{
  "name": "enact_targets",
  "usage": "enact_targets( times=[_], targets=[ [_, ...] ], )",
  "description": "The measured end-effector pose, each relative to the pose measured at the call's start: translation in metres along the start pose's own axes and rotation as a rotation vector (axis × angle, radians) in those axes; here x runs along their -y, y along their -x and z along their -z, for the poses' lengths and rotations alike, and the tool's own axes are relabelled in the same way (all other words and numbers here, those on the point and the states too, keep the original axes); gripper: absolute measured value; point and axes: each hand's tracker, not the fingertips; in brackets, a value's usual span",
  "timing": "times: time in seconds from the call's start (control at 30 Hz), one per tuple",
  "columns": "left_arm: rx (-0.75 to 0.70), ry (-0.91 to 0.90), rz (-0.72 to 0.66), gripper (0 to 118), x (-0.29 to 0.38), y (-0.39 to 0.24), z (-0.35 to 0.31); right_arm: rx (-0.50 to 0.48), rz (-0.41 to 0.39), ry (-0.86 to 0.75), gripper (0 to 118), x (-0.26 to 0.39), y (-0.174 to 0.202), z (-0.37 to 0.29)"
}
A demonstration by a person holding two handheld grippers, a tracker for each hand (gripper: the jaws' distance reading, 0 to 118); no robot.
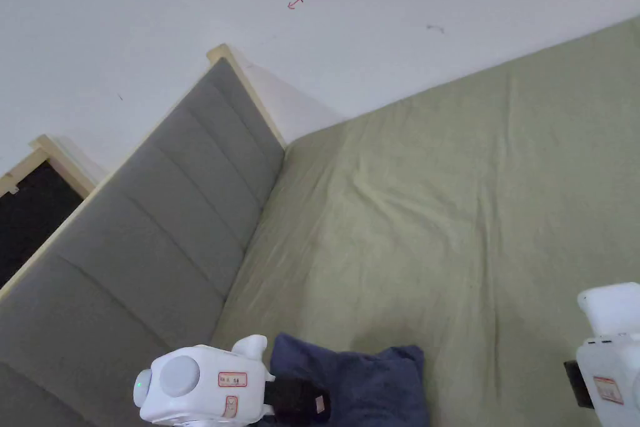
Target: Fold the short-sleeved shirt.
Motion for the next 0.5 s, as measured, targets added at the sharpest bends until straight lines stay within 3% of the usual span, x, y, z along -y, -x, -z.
enact_targets(
  times=[0.03,0.1,0.27,0.5],
  targets=[
    [-0.067,-0.008,0.036,118,0.002,0.003,-0.001,0.02,0.025,-0.003,0,-0.001,0.003,0.003],
    [-0.182,-0.014,0.072,110,0.006,0.007,-0.004,0.035,0.048,-0.006,0,-0.003,0.006,0.007],
    [-0.477,-0.271,0.071,110,0.025,-0.001,-0.031,0.098,0.041,-0.032,0,-0.005,0.012,0.009],
    [-0.507,-0.275,0.123,107,0.039,-0.047,-0.04,0.101,0.047,-0.041,0,0.0,0.006,-0.004]
  ],
)
